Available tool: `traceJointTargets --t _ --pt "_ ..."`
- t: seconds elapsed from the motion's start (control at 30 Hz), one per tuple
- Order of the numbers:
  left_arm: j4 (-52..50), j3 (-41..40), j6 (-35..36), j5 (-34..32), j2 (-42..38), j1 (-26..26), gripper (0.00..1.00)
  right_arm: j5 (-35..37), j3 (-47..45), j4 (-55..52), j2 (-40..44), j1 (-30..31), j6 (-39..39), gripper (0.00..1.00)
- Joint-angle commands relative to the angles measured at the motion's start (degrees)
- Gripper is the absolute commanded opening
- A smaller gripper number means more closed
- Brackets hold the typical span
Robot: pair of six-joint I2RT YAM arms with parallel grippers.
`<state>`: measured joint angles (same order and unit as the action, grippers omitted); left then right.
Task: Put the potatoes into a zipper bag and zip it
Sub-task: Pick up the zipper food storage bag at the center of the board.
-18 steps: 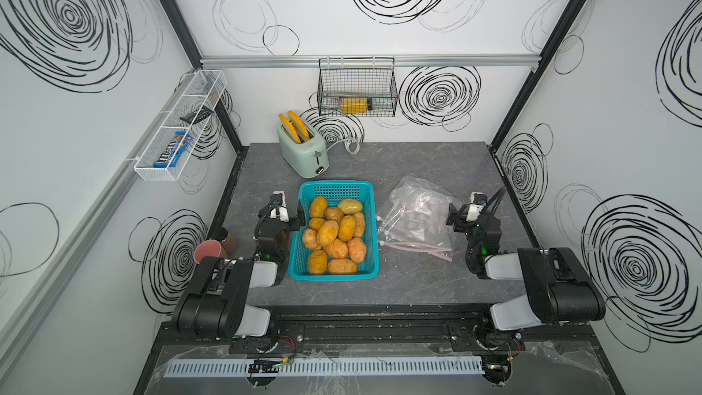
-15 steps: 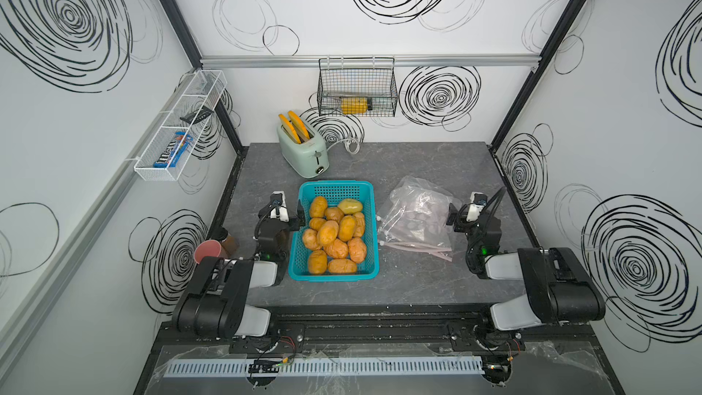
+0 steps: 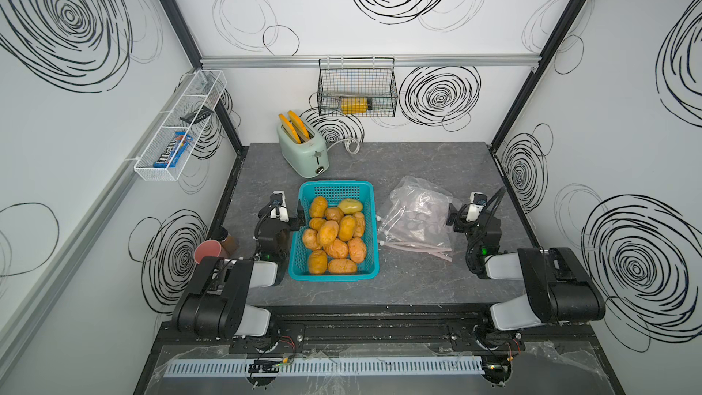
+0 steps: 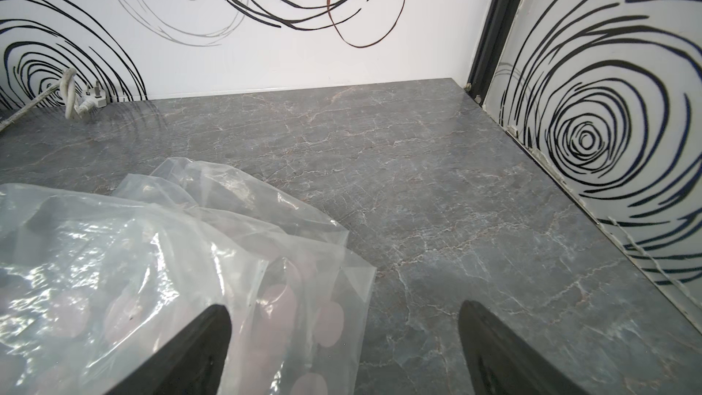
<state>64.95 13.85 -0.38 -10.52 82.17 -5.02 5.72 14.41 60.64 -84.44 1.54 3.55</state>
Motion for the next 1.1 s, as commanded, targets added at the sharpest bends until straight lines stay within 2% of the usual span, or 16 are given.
traceJointTargets --t 0.0,1.07 --pt "3.79 1.12 0.88 -0.55 0.78 -0.43 0.96 -0.17 0.88 1.51 -0.19 -0.18 -0.48 0.97" --pt "3.61 1.14 0.65 -0.14 0.76 -0.26 0.96 -1.76 1.14 1.06 -0.28 -0.92 -0.3 0.97"
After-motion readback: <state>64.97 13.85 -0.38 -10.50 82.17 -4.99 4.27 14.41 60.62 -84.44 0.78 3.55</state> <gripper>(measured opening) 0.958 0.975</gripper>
